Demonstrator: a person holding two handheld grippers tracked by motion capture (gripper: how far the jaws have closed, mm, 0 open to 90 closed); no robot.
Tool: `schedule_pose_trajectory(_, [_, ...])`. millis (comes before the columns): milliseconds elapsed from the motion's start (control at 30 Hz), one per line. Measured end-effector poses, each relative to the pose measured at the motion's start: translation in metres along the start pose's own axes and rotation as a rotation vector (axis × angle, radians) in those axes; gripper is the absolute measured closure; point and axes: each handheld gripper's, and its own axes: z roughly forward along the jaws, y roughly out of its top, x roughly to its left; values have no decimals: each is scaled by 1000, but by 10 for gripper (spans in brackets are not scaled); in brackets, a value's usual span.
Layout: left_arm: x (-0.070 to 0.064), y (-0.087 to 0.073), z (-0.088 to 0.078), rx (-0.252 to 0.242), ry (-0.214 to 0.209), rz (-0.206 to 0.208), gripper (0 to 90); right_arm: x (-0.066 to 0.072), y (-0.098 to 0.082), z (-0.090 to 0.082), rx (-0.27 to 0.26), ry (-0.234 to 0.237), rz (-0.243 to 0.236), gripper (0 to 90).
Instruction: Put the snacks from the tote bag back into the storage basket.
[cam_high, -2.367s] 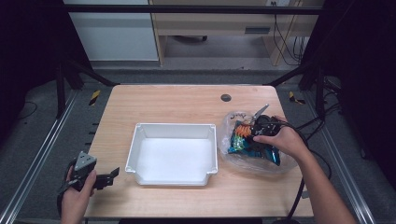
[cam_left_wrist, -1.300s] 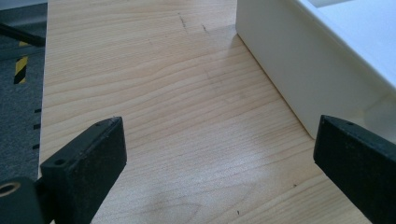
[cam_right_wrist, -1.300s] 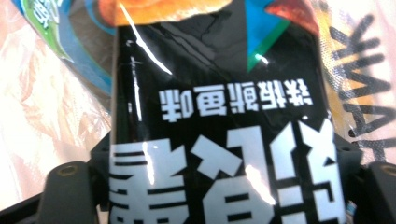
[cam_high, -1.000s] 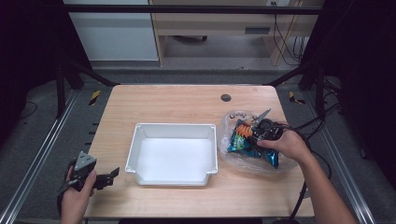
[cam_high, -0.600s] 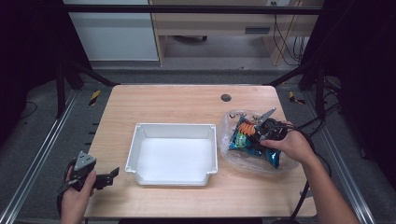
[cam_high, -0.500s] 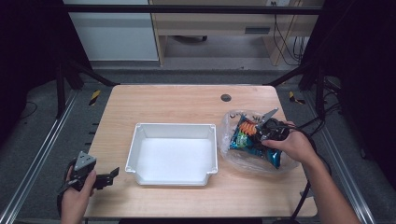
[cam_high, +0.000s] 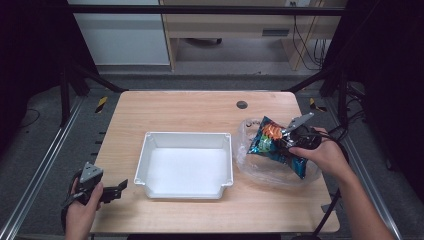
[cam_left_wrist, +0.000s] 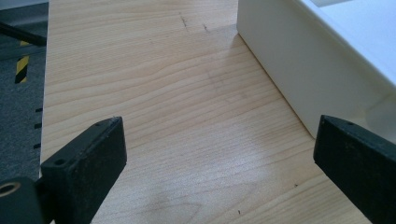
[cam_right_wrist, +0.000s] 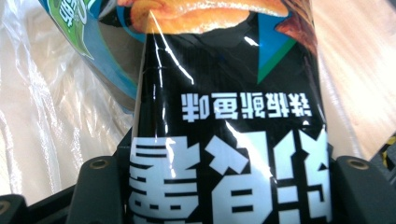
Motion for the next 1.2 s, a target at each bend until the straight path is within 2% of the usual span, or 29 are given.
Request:
schedule_pose_trajectory(233, [0,0,0,-1,2,1,24,-2,3,-14,-52,-15,2,379])
schedule_pose_trajectory(433, [0,0,0,-1,3,-1,24,3,10,-31,-125,-31,9,381])
schedule_pose_trajectory(567, [0,0,0,0,3,1,24,8,15,-40,-152,-47,5,383])
schedule_pose_trajectory(900, [0,0,0,-1,3,0,24,24,32,-56,-203,-53,-25,383])
schedule_pose_trajectory(1200, [0,0,0,-1,2,1,24,36,45,-59,-218,-44,-55,384])
